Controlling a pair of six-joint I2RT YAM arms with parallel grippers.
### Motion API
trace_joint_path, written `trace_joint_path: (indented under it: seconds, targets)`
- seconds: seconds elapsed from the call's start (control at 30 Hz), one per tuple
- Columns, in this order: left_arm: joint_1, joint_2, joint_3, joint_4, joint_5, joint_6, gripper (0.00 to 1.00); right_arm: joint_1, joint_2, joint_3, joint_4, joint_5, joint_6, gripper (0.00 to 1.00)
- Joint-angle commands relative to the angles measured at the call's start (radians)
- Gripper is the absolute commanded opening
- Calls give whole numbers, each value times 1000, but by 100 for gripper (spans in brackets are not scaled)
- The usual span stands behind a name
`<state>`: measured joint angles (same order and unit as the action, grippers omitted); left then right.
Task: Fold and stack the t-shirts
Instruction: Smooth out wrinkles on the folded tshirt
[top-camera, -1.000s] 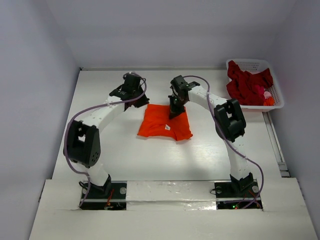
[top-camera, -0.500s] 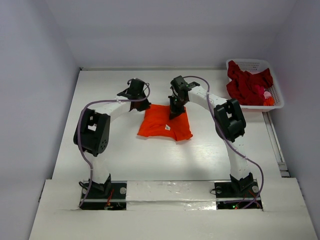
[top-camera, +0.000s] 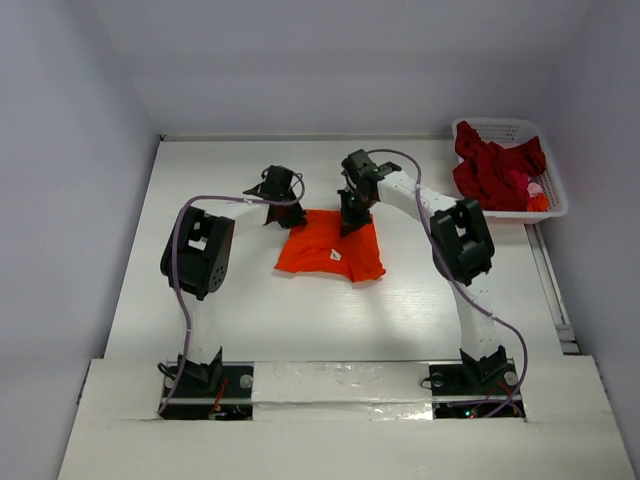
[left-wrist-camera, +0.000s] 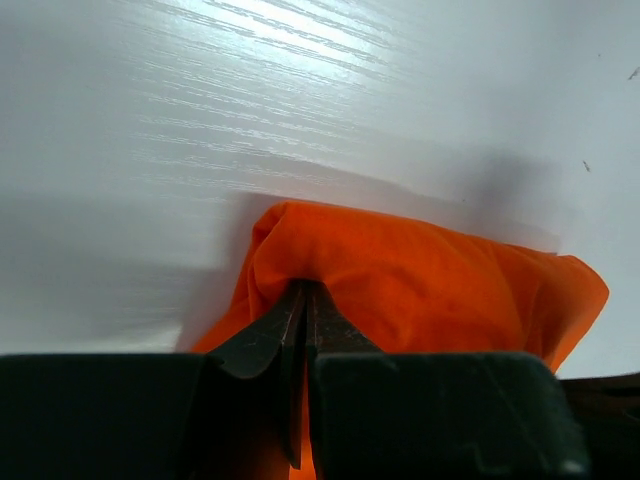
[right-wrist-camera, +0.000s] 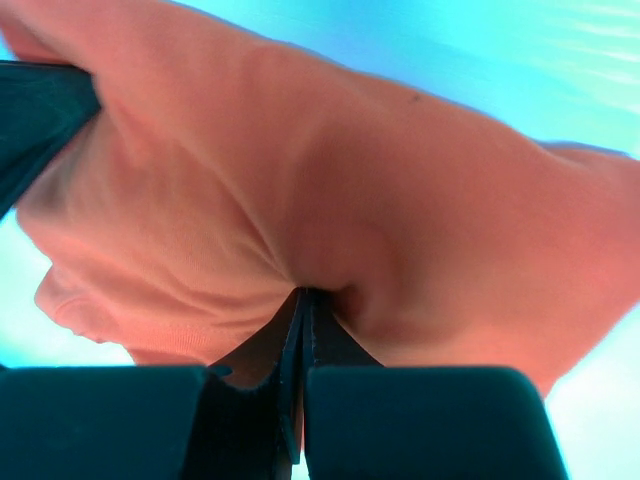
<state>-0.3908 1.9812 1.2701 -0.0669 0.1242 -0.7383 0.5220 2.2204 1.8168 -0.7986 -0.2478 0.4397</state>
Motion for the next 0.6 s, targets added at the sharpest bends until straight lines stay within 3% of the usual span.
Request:
trace_joint_path:
  seconds: [0.0,0.23,0.57]
  targets:
    - [1,7,-3,26,17,-6,0,-7,-128,21,-5,54,-21,0]
    - [1,30,0,22,22,-9,0,7,-195,-10,-2,64,-7,0]
    - [10,19,3,6,20,-16,0,68,-248,-263,127,44,36,0]
